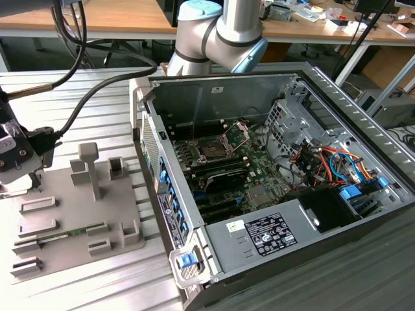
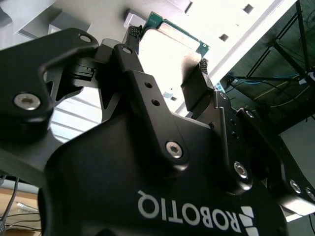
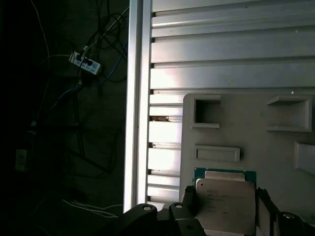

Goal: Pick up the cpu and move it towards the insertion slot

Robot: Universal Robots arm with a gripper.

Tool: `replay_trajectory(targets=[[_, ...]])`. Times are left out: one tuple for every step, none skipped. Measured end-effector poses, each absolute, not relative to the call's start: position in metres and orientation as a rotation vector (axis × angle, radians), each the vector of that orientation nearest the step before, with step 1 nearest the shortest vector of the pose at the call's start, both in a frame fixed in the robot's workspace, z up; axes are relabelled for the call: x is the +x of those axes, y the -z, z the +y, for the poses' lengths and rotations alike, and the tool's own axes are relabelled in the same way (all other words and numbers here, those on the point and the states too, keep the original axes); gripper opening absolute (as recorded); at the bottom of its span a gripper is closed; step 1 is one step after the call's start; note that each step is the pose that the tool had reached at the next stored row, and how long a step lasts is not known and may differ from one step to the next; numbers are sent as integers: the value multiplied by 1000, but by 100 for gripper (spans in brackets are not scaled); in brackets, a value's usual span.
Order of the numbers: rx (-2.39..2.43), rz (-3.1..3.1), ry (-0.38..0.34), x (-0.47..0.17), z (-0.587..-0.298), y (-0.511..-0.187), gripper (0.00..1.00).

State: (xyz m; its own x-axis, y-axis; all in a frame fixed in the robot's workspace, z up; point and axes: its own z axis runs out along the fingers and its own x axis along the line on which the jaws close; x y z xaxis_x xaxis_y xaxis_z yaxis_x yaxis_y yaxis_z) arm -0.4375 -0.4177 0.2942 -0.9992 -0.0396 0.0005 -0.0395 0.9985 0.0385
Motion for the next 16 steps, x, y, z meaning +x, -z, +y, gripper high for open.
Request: replay_trajectory(targets=[[62,-3139,61,-438,-418,-295,55],[62,-3139,61,-437,-418,-296,55],[62,-3139,60,-438,-418,-297,55],[62,-3139,61,-438,-418,-297,55],[62,-3139,60,-438,-418,-298,55],[62,-3139,61,-438,-418,-299,55],[62,-3139,60,-437,-418,-299,55],[62,-3139,60,-438,-418,-300,55],[62,-3139,60,-438,-418,-301,55],[62,-3139,61,-438,-418,-301,55],[62,-3139,61,-438,-418,-302,55],[62,-3139,61,-437,-418,-302,55],[62,-3139,60,-438,-418,-303,55],[62,-3139,60,-438,-418,-304,55],[62,-3139,61,-438,-418,-304,55],[62,-3139,60,-438,-418,-305,55]])
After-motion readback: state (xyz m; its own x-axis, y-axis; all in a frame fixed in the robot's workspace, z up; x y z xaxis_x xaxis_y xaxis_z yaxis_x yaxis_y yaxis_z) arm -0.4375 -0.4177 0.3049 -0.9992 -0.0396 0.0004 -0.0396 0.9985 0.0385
